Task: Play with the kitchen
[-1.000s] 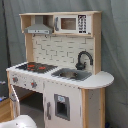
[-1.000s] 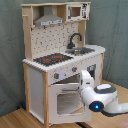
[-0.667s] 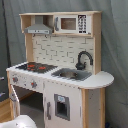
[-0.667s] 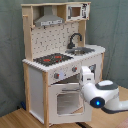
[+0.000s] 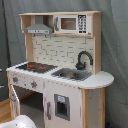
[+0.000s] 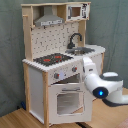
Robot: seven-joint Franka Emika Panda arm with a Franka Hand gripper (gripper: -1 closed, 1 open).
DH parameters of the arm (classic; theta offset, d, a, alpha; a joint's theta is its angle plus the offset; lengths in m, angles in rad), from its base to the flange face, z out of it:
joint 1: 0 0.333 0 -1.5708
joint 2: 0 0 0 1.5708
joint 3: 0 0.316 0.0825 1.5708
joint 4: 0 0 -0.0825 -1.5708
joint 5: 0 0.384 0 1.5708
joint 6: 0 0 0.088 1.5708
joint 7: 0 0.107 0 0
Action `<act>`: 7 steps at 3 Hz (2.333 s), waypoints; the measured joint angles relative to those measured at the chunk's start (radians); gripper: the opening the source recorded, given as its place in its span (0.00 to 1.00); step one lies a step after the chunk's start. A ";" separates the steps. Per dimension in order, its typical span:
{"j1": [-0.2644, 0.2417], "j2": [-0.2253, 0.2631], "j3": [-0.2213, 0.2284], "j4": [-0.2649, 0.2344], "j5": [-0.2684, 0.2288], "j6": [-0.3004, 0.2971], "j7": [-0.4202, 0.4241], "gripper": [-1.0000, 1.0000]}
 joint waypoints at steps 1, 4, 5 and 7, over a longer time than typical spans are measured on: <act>0.025 0.000 -0.052 -0.010 0.000 -0.032 -0.122 1.00; 0.106 0.012 -0.170 -0.103 0.047 -0.129 -0.447 1.00; 0.138 0.021 -0.197 -0.156 0.076 -0.140 -0.530 1.00; 0.189 0.037 -0.251 -0.247 0.136 -0.148 -0.707 1.00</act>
